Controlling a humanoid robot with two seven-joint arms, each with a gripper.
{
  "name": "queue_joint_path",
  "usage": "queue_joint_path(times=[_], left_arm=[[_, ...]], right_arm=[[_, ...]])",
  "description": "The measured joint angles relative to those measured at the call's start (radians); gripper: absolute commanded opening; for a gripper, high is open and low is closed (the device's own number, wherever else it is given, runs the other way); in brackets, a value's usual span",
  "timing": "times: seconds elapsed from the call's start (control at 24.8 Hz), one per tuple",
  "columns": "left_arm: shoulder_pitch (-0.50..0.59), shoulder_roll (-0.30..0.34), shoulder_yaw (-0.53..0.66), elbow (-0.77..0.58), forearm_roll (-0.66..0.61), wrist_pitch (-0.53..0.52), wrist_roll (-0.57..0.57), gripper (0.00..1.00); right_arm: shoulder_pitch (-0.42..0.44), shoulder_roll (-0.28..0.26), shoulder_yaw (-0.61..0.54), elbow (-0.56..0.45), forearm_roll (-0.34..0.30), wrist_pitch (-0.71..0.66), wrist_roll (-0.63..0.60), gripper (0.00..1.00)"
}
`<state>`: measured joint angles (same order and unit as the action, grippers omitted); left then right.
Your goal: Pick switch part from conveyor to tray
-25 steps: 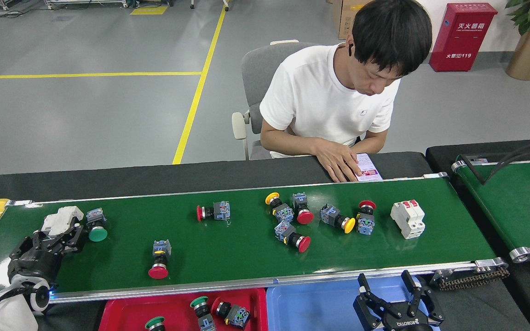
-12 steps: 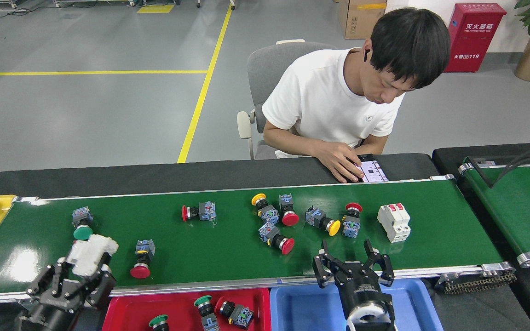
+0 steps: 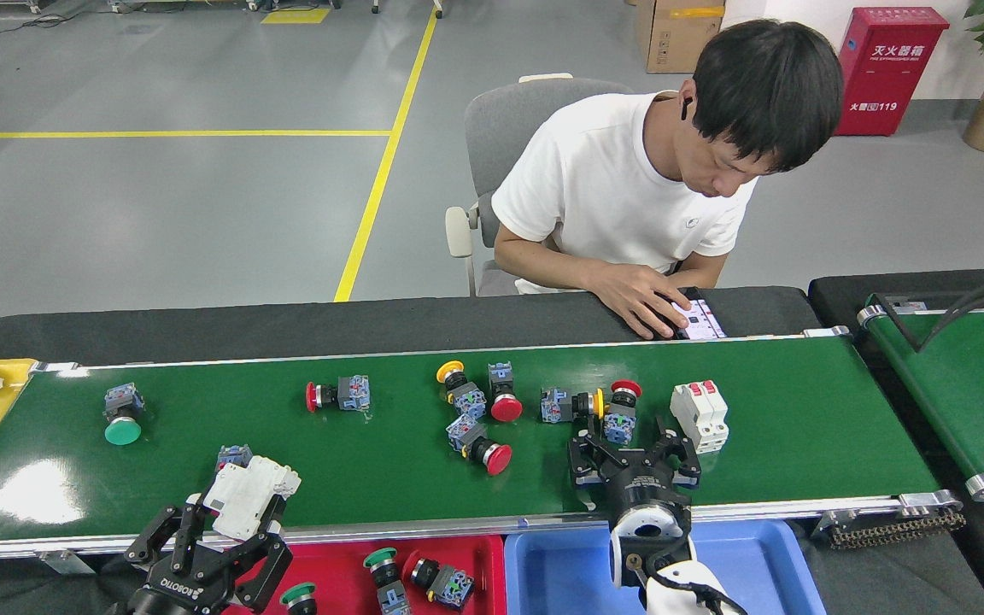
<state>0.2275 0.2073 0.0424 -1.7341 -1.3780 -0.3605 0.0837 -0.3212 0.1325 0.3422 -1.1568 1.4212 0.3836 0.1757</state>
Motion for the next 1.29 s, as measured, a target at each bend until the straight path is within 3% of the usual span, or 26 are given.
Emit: queue_joint_path(times=[0.08,0.12,0.28,0.56,0.85,1.01,1.05,1.09,1.17,1.21,1.29], left_arm=[[-0.001,0.003,-0.05,-0.005,-0.011,-0.002,0.0,0.13],[-0.001,0.003,-0.073,-0.006,-0.026,-0.002,0.0,0.13],[-0.003,0.002,-0.136,-0.006,-0.092,-0.002,0.0,0.13],[-0.009,-0.004,-0.273,-0.004,-0.224,-0.002,0.0,0.14],[-0.031,-0.047,-0.442,0.002,-0.303,-0.003,-0.026,0.16],[-0.066,-0.102,-0.557,0.037,-0.381,-0.004,-0.053,0.19],[-0.071,-0.122,-0.574,0.056,-0.407,-0.004,-0.059,0.24],[-0.074,-0.143,-0.586,0.073,-0.433,-0.004,-0.065,0.35],[-0.075,-0.177,-0.597,0.09,-0.46,-0.005,-0.074,0.65],[-0.075,-0.185,-0.599,0.091,-0.466,-0.005,-0.078,0.95],[-0.077,-0.187,-0.599,0.092,-0.467,-0.008,-0.081,1.0]], right_arm=[[-0.004,0.001,0.006,0.002,-0.004,-0.01,0.0,0.37],[-0.008,0.0,0.008,0.003,-0.004,-0.018,0.0,0.29],[-0.018,-0.001,0.011,-0.001,-0.007,-0.074,0.002,0.16],[0.046,-0.009,0.013,-0.159,-0.061,-0.151,0.004,0.14],[0.21,-0.03,0.013,-0.408,-0.064,-0.269,0.037,0.15],[0.232,-0.03,0.012,-0.458,-0.064,-0.304,0.06,0.15],[0.235,-0.03,0.008,-0.472,-0.065,-0.308,0.063,0.15],[0.241,-0.037,-0.002,-0.495,-0.07,-0.314,0.064,0.16],[0.246,-0.075,-0.046,-0.535,-0.105,-0.317,0.065,0.16],[0.246,-0.103,-0.079,-0.548,-0.135,-0.318,0.065,0.16],[0.246,-0.149,-0.13,-0.555,-0.178,-0.326,0.065,0.16]])
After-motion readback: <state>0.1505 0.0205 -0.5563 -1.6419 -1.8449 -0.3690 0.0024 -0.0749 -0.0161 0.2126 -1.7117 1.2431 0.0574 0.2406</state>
